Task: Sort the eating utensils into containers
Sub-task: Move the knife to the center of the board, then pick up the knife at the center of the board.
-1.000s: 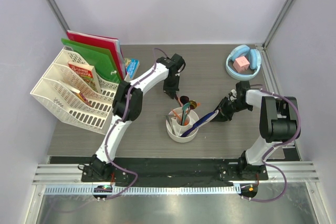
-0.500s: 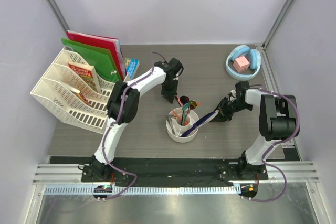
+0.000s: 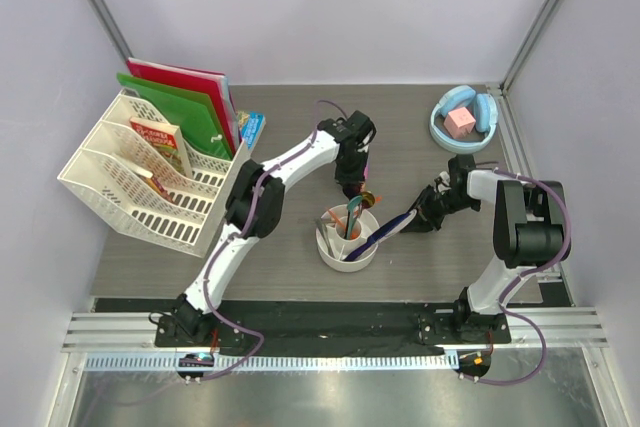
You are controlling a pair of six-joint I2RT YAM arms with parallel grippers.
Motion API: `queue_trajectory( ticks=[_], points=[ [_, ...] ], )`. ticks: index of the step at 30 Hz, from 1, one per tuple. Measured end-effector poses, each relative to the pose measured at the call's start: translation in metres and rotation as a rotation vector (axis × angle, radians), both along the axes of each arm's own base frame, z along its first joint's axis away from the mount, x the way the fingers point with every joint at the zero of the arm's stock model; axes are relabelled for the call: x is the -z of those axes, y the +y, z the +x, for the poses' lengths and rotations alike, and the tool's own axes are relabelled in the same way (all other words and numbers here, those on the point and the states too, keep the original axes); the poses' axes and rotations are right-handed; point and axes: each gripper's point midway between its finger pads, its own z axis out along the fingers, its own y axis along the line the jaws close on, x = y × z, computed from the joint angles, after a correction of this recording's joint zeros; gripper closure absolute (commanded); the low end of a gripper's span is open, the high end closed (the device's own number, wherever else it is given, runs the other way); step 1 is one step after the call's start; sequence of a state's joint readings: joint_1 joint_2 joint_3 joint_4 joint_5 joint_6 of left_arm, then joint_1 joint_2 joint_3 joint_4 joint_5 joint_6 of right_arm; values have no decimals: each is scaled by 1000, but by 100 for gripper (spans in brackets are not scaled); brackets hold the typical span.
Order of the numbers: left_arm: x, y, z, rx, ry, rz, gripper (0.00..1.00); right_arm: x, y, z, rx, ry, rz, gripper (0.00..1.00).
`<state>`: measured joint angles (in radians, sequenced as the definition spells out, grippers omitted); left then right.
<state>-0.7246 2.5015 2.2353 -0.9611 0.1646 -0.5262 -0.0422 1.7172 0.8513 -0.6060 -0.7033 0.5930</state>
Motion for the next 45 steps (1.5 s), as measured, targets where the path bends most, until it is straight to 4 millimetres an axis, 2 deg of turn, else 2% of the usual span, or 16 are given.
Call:
queue_trajectory(
  ticks=[8, 12, 18, 24, 32, 34, 40, 45],
  points=[
    [1, 1, -4, 9, 1, -18, 100, -1, -3, 7, 2, -19, -22, 70],
    [2, 11, -18, 19, 18, -10, 100, -5, -4, 16, 3, -45, -27, 70],
    [3, 26, -41, 30, 61, 2, 100, -4, -4, 14, 4, -42, -27, 70],
    [3, 20, -40, 57, 74, -12, 100, 0, -3, 7, 5, -21, -26, 70],
    [1, -26, -31, 117, 56, -95, 100, 2, -3, 3, 5, -8, -25, 70],
    [0, -31, -32, 129, 57, -112, 100, 1, -3, 3, 5, -9, -26, 70],
    [2, -31, -34, 125, 54, -118, 100, 1, -3, 1, -1, -6, -26, 70],
    [1, -12, -37, 75, 59, -119, 100, -1, -3, -8, -15, -7, -22, 70]
  ],
)
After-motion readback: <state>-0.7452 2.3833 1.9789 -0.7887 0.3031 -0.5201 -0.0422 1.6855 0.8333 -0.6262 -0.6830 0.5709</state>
